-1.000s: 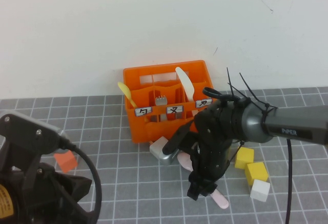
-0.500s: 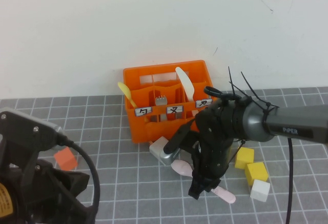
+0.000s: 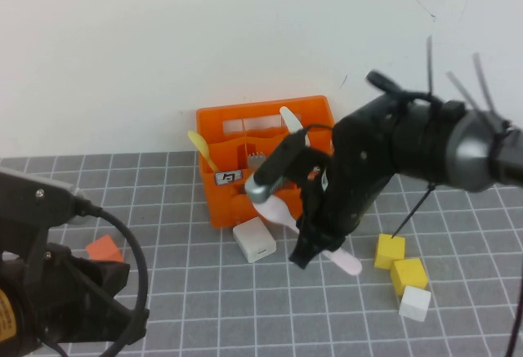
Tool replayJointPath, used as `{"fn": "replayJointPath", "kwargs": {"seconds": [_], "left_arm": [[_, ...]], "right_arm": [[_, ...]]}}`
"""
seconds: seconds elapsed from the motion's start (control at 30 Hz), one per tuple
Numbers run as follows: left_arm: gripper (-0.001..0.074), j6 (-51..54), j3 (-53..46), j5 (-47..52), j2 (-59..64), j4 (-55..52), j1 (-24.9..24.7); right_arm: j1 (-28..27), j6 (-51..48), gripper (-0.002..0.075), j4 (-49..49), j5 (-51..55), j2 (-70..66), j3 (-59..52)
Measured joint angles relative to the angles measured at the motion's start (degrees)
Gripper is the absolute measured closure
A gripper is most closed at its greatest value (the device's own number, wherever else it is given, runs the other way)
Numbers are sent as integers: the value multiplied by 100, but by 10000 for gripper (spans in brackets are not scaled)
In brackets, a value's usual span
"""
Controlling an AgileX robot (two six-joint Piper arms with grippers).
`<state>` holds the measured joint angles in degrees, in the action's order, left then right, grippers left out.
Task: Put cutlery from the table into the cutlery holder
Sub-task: Place the spoon on the box
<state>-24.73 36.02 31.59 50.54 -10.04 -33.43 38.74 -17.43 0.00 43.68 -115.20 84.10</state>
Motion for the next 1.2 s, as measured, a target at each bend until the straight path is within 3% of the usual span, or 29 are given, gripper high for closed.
{"fn": "replayJointPath", "kwargs": {"seconds": [0.37,0.83,1.2], "left_arm": [[736,-28,0,55,0,-145,0],[736,-109,0,55,0,-177,0],[736,-109,0,55,0,-177,0]], "right_arm": [[0,-504,575,809,-420,797,0],[34,-588,575,2045,-4315,807,-11],[169,-150,575,2245,-6195,-271,-23]]}}
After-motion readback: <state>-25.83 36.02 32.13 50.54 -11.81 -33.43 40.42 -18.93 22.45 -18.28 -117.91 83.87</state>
